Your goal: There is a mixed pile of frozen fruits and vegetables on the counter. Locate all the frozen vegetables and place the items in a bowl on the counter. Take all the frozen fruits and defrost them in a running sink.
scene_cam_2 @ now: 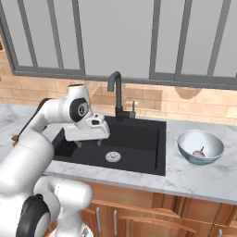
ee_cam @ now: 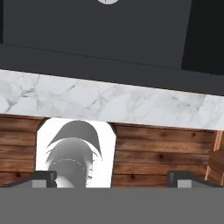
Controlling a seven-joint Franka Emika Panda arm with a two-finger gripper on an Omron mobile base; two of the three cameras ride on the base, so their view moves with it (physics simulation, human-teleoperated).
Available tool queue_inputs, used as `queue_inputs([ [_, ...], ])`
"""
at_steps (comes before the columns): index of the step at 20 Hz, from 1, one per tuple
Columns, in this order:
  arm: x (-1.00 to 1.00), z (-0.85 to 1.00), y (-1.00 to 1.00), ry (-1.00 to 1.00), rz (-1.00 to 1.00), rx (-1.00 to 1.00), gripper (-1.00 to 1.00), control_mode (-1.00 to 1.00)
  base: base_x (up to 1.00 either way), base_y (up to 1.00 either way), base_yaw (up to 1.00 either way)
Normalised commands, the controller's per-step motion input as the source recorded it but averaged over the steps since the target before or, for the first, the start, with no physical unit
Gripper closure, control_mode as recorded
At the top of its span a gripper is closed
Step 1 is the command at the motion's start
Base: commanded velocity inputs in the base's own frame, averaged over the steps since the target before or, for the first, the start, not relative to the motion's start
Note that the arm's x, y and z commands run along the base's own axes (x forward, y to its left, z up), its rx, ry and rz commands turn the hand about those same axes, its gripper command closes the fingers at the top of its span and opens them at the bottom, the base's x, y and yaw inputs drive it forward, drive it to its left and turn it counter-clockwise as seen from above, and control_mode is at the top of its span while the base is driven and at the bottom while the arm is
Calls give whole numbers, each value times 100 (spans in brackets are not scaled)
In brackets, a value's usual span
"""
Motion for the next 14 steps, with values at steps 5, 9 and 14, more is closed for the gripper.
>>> queue_inputs([
  [5,-7,-4,41,1,9,7,-100,-100,0,0,0],
  [9,-3,-3,23,0,11,16,-100,-100,0,0,0],
  [14,-1,-9,31,0,12,12,-100,-100,0,0,0],
])
